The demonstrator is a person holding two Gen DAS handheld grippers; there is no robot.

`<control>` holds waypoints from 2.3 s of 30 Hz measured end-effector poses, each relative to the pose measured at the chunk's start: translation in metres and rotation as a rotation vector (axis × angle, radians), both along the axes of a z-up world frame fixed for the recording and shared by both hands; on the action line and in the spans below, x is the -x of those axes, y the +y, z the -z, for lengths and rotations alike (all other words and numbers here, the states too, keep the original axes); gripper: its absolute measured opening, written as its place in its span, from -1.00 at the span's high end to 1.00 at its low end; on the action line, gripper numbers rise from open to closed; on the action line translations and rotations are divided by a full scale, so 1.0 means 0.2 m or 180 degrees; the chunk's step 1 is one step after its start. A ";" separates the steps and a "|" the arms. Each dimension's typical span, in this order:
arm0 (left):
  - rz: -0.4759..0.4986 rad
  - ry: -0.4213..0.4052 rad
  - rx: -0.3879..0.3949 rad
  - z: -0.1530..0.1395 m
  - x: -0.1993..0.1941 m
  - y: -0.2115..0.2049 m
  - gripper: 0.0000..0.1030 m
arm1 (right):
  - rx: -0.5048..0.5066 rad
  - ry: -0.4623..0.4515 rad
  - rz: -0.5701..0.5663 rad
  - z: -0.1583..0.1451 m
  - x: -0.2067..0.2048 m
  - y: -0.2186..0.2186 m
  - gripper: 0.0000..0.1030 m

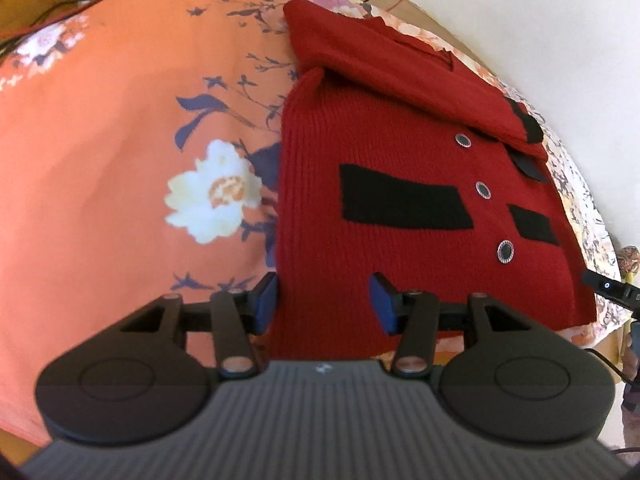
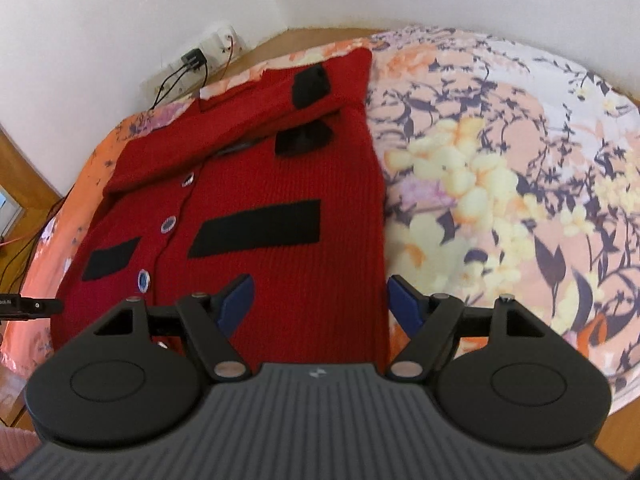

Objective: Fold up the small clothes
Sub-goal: 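Move both grippers to the cardigan hem, then grasp the hem with both grippers, lift and fold it toward the collar, release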

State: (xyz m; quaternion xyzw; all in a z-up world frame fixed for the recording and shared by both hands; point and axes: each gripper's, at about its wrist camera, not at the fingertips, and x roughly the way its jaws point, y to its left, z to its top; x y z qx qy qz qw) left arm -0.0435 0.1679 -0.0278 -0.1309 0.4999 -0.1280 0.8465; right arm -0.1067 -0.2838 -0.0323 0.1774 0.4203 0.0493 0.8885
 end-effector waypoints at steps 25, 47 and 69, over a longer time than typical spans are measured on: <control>0.0087 -0.0208 0.0576 0.09 -0.04 -0.05 0.01 | -0.0200 0.0097 -0.0142 0.10 -0.06 0.07 -0.53; -0.0407 -0.0564 0.1045 -0.17 -0.14 0.05 0.82 | -0.0991 -0.0628 0.0445 -0.04 -0.09 -0.14 0.83; -0.0961 -0.0858 0.0736 -0.28 -0.70 0.03 0.82 | -0.0931 -0.1161 0.0556 -0.22 -0.76 -0.21 0.84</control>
